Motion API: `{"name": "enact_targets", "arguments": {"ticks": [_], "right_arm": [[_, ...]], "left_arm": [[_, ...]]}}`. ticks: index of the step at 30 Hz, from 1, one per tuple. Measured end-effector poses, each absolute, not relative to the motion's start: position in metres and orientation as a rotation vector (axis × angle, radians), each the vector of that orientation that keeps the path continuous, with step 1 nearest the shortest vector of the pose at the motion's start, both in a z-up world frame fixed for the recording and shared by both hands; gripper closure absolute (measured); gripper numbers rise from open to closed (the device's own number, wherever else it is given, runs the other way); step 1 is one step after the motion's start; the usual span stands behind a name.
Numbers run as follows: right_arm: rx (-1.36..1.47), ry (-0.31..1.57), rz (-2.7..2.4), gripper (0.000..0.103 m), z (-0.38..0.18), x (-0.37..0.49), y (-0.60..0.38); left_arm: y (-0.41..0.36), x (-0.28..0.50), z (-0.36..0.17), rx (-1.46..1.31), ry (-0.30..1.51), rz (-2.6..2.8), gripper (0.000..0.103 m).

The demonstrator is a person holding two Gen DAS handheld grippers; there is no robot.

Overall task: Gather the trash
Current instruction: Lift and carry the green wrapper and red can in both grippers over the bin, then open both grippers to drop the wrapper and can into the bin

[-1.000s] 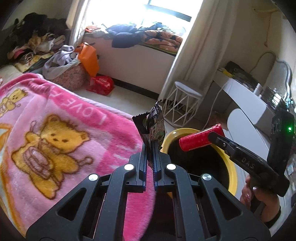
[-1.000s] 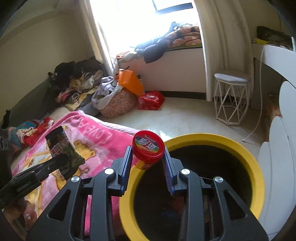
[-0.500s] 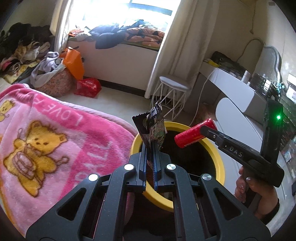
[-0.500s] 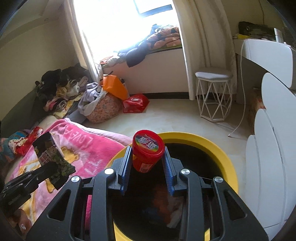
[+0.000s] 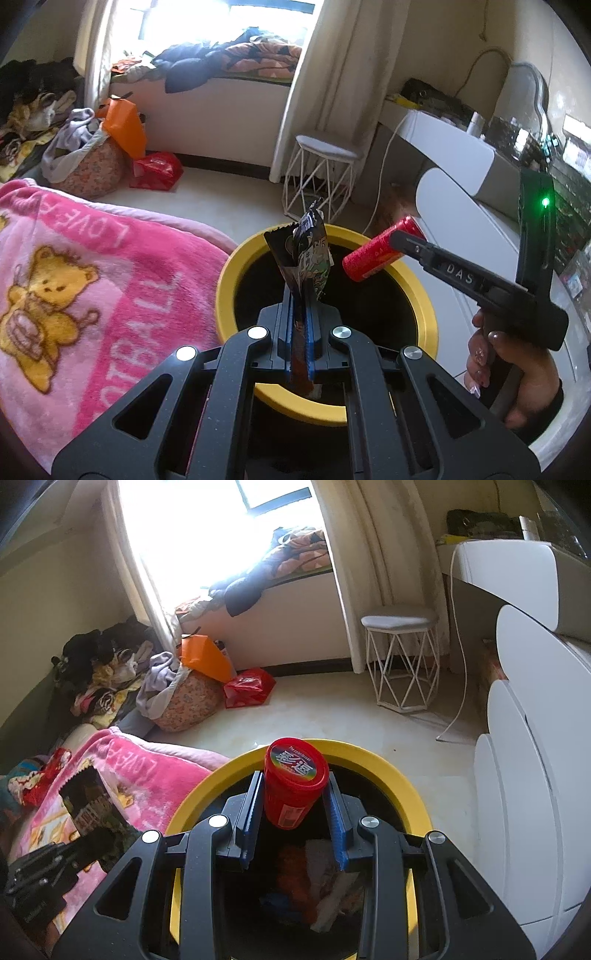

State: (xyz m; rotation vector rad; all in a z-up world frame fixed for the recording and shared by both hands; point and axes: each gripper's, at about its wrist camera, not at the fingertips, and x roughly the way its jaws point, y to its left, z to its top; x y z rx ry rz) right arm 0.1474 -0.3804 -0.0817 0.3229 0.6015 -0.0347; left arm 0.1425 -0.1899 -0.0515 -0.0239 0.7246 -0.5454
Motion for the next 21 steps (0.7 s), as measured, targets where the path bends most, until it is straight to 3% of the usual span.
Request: {"name": "enact_targets", "arguments": {"ticks": [13,14,19,21], "right_arm": [[0.339,0.644,-0.051,0.072,-0.096,0.153,-0.396],[0.342,0.649,-0.051,0.071,-0.097,0.154,-0.398],[0.358,0.68,-0.052,0.069,-0.105,0.156,-0.4],[0.376,0.683,-0.045,0.059,-0.105,0.157,-0.403]], "left_arm": [[-0.221,0.152,-0.079,0.003,0.795,-0.6,0.097],[-0.222,0.153,-0.08,-0.007,0.8,-0.61,0.095],[-0.224,0.157,-0.083,-0.016,0.804,-0.606,0.054],[-0.222,0.158,-0.082,-0.025,0.804,-0.6,0.042]]}}
